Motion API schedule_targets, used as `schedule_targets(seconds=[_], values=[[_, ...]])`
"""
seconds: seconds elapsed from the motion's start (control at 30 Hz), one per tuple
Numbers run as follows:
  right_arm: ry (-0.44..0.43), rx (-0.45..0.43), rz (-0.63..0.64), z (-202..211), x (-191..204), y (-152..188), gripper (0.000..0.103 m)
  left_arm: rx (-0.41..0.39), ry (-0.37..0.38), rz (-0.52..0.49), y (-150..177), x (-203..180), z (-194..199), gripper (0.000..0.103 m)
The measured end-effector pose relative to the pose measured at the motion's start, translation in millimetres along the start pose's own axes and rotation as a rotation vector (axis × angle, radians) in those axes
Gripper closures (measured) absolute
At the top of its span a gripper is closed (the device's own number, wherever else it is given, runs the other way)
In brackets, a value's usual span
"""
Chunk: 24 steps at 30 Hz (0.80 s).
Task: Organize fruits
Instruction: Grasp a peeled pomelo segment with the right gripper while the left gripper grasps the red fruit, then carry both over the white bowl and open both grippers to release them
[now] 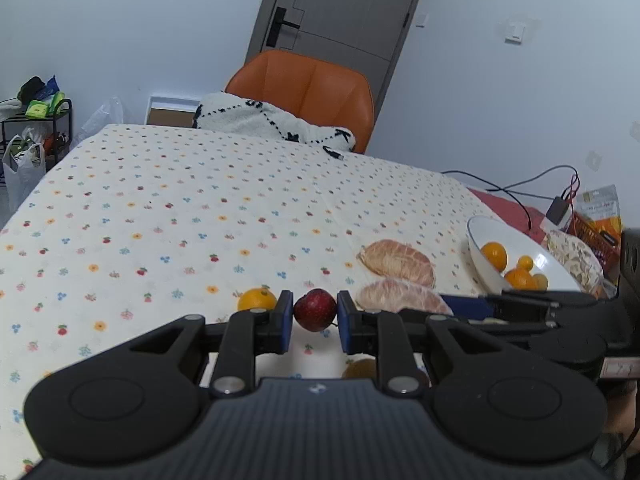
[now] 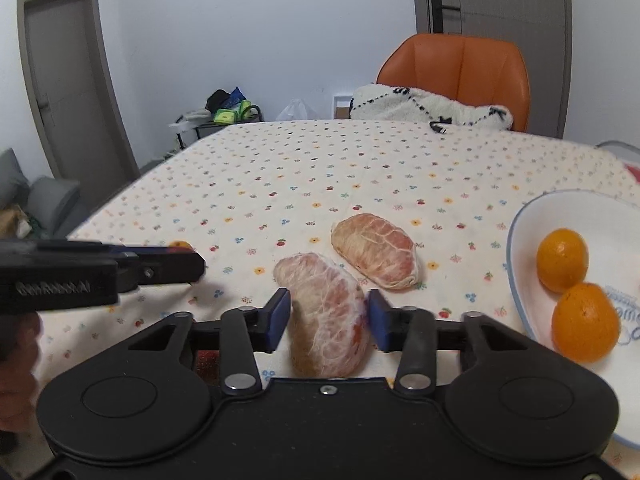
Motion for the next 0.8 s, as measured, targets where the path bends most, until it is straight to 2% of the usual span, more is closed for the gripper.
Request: schedule_targets(seconds=[0.1,0.43,0.8], values=[[-0.014,0.002,-0.009,4,-1,0,0.066,-0.004,-0.002,-0.012,-3,-3,1,0.082],[-0.018,-0.096,-0.059,41,-12,-6,0.066,-0.043,0.018,-0.045,-16,-27,11,0.082],[0.021,-0.189,-0.115,83,-41,-9,0.066,-0.071,0.056,-0.091,-27,-61,7,0.082]])
Point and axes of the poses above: each gripper's, at about its wrist camera, not at the fingertips, and z roughly against the way its jaws point, x to its left, y to its underside, the point moved 2 cm from there along -z, roughly the way its jaws point, and after that the axes turned 9 degrees about -z, right-handed, at the moved point
